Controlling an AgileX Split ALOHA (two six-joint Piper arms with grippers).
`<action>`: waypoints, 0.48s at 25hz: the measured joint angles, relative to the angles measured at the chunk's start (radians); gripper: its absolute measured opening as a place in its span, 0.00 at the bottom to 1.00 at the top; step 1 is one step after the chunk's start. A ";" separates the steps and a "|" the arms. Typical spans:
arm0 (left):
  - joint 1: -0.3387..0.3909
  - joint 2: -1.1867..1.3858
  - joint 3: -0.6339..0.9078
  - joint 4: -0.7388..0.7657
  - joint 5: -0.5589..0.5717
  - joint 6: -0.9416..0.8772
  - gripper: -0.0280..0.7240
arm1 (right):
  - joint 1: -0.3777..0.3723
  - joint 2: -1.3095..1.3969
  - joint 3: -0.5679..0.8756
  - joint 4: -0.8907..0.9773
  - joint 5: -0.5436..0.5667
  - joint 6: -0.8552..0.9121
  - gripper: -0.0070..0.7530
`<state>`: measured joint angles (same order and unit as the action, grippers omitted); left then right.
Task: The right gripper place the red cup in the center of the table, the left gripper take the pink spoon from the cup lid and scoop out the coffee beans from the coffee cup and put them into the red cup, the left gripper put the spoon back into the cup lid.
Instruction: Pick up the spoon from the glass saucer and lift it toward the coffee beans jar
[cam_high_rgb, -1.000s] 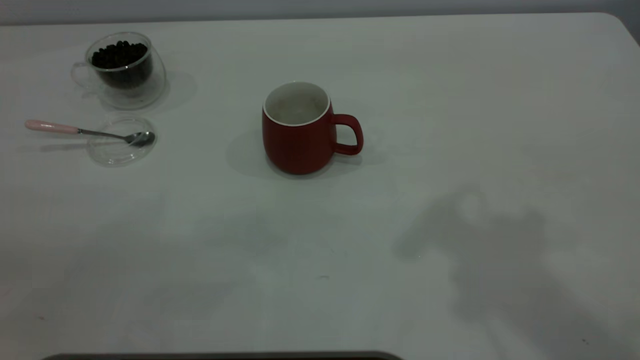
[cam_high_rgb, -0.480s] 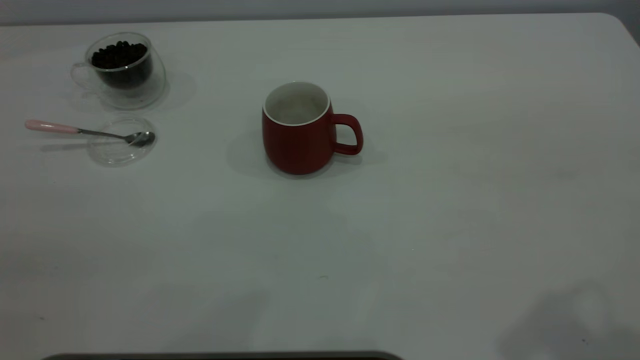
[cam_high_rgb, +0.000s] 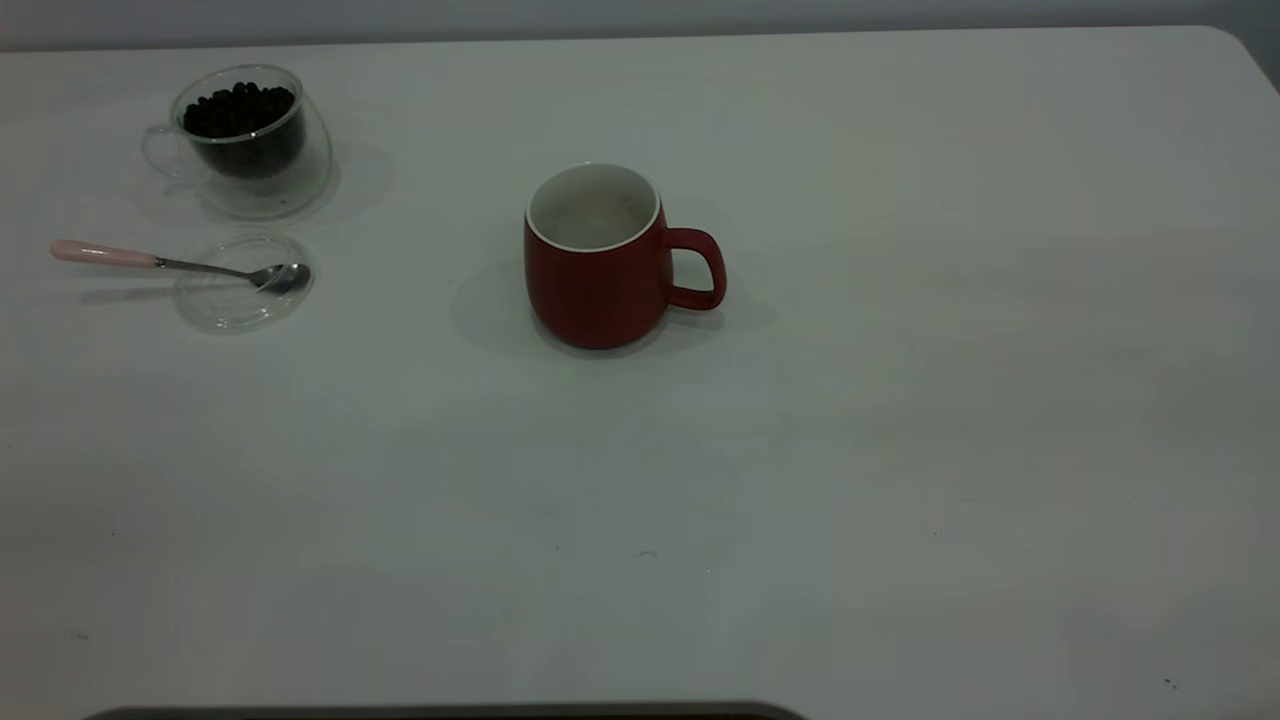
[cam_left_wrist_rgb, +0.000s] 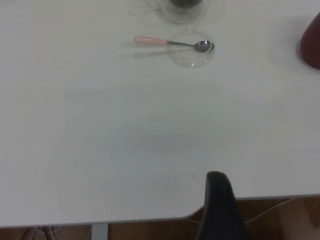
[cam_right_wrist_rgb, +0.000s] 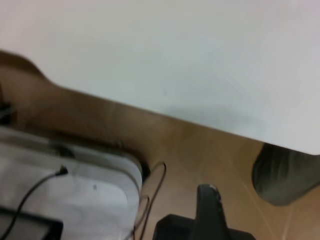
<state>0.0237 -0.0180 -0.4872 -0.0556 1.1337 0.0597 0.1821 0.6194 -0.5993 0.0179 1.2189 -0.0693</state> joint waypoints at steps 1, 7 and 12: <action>0.000 0.000 0.000 0.000 0.000 0.000 0.76 | -0.026 -0.043 0.021 0.007 -0.005 -0.006 0.78; 0.000 0.000 0.000 0.000 0.000 0.000 0.76 | -0.137 -0.263 0.087 0.033 -0.006 -0.012 0.78; 0.000 0.000 0.000 0.000 0.000 0.000 0.76 | -0.174 -0.393 0.088 0.038 -0.020 -0.020 0.78</action>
<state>0.0237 -0.0180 -0.4872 -0.0556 1.1337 0.0597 0.0084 0.2267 -0.5115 0.0564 1.1992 -0.0897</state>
